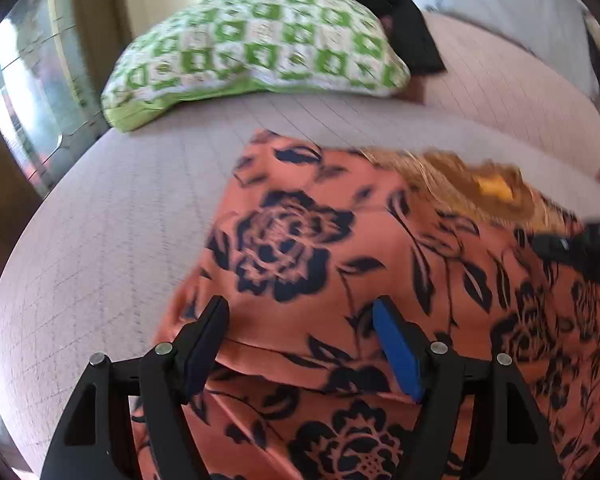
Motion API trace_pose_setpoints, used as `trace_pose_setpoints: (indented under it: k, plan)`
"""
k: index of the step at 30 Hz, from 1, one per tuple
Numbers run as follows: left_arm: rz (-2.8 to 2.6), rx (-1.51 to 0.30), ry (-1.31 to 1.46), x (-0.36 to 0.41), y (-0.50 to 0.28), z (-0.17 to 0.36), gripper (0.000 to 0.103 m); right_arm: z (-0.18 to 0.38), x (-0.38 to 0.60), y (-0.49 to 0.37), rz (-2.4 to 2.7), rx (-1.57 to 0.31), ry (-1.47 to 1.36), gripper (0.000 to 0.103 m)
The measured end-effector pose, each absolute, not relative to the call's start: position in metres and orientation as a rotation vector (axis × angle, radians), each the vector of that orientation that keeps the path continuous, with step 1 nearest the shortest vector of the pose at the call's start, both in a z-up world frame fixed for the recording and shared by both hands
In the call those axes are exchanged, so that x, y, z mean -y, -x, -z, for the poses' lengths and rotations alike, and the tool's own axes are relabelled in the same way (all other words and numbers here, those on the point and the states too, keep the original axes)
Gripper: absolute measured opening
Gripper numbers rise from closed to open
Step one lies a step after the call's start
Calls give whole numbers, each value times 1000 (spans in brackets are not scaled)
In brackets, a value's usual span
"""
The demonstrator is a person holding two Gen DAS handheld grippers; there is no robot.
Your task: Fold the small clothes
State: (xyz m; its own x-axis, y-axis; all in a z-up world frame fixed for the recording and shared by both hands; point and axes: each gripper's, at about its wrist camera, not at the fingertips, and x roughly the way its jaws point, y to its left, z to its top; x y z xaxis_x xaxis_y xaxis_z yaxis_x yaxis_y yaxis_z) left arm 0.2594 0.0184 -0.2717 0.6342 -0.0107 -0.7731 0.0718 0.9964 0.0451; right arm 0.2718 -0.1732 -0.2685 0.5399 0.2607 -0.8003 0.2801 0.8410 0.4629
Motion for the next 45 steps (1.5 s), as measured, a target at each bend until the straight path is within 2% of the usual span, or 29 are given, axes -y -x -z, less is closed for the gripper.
trace_pose_setpoints:
  k: [4, 8, 10, 30, 35, 38, 41, 45]
  plan:
    - [-27, -881, -33, -34, -263, 271, 75, 259, 158, -248, -138, -977, -581, 8]
    - [-61, -920, -76, -34, -268, 282, 77, 284, 125, -236, -251, -1083, -540, 9]
    - [-66, -915, -106, -31, -266, 282, 77, 288, 120, -225, -244, -1057, -529, 7]
    - [-92, -951, -58, -41, -263, 283, 77, 302, 133, -175, -316, -1109, -546, 6]
    - [-102, -834, 1, -52, -257, 263, 77, 295, 154, -171, -332, -1118, -649, 9]
    - [-104, -776, 16, -58, -256, 255, 77, 270, 180, -163, -309, -992, -651, 8]
    - [-142, -831, 43, -71, -269, 265, 77, 250, 214, -161, -212, -920, -642, 8]
    - [-205, -971, 61, -83, -282, 292, 78, 259, 255, -167, -44, -937, -629, 8]
